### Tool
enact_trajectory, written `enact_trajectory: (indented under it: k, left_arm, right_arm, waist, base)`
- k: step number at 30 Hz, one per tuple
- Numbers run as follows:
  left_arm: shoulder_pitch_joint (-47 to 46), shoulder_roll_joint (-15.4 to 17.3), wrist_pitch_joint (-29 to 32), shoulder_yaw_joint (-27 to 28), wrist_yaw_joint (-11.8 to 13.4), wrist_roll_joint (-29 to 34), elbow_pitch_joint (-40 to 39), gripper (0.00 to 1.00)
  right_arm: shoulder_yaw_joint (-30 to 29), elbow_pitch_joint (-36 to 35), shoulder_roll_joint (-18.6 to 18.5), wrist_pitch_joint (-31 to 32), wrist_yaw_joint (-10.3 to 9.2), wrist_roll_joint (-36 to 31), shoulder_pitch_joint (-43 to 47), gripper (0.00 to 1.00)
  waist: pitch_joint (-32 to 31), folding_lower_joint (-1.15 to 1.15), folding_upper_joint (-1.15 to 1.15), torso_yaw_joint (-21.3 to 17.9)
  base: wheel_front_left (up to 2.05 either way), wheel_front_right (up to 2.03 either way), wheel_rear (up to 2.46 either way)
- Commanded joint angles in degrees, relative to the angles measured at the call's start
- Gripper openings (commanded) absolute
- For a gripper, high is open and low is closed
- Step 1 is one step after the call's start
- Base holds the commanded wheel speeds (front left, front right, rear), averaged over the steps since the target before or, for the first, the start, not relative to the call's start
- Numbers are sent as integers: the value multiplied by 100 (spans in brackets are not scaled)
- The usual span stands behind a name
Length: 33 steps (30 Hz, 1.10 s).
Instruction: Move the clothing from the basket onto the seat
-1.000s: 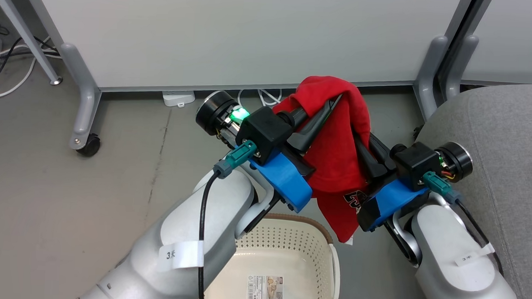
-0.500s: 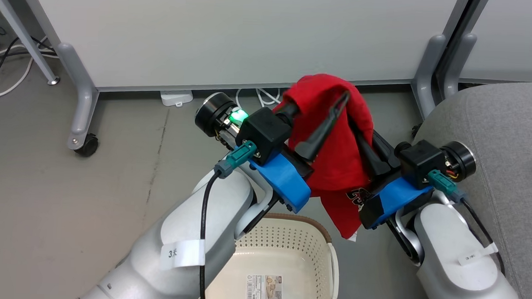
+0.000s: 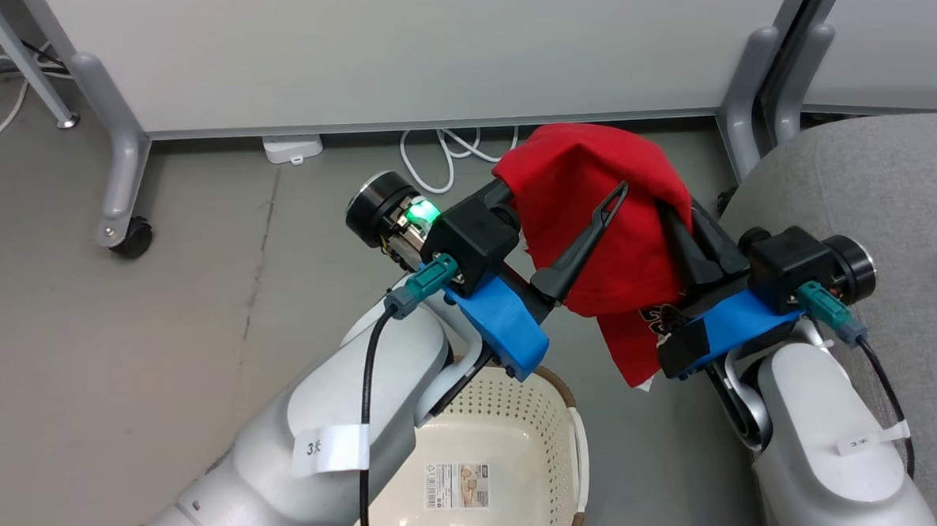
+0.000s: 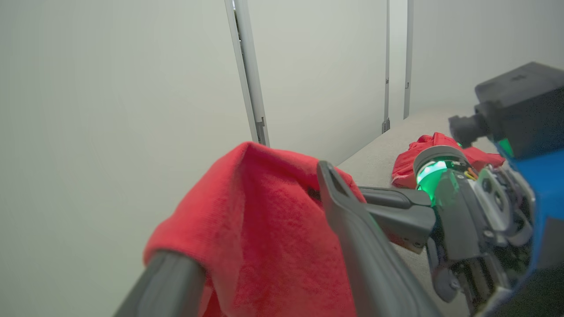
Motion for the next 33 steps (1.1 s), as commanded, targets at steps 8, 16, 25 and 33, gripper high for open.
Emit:
enact_trajectory:
  k: [8, 16, 25, 33]
  left_arm:
    - [22, -3, -29, -82, 15, 48, 39, 100]
    - [-42, 0, -29, -155, -21, 128, 15, 100]
    - [-105, 30, -29, -240, -41, 261, 4, 100]
    - [-131, 50, -29, -341, -58, 349, 8, 100]
  right_arm:
    - [-497, -270, -39, -22, 1, -3, -79, 0]
    - [-1029, -599, 23, -22, 1, -47, -34, 0]
    - [-1612, -999, 105, -22, 1, -49, 195, 0]
    - [-2066, -1275, 205, -21, 1, -18, 487, 0]
  waist:
    - [374, 0, 0, -299]
    - [705, 0, 0, -653]
    - [995, 0, 0, -1103]
    - [1149, 0, 0, -1487]
  base:
    - [0, 0, 0]
    - [0, 0, 0]
    - [0, 0, 0]
    - [0, 0, 0]
